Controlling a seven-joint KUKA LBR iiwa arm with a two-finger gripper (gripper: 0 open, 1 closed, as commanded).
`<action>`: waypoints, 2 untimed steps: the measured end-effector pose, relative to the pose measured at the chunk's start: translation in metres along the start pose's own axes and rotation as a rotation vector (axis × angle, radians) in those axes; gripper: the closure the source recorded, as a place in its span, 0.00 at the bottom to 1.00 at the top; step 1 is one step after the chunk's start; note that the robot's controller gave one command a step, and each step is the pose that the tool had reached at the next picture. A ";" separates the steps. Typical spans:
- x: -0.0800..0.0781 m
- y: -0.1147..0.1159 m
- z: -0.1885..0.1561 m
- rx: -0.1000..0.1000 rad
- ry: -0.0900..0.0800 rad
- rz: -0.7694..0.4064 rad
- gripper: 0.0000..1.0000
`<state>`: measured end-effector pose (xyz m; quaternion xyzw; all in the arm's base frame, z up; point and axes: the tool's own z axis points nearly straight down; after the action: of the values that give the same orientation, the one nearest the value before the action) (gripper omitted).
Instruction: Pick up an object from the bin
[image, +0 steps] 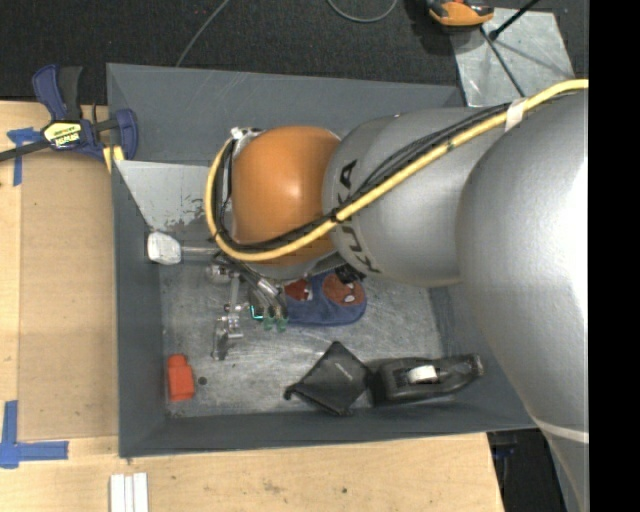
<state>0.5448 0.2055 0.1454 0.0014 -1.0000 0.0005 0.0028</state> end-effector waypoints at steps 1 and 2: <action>0.054 -0.001 0.076 -0.005 -0.014 0.048 0.00; 0.039 -0.127 0.071 -0.003 -0.015 -0.036 0.00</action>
Offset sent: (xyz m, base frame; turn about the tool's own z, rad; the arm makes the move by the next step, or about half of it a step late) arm -0.0556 -0.0012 -0.0754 0.0481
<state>0.5060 0.0781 0.0743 0.0195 -0.9998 -0.0012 -0.0047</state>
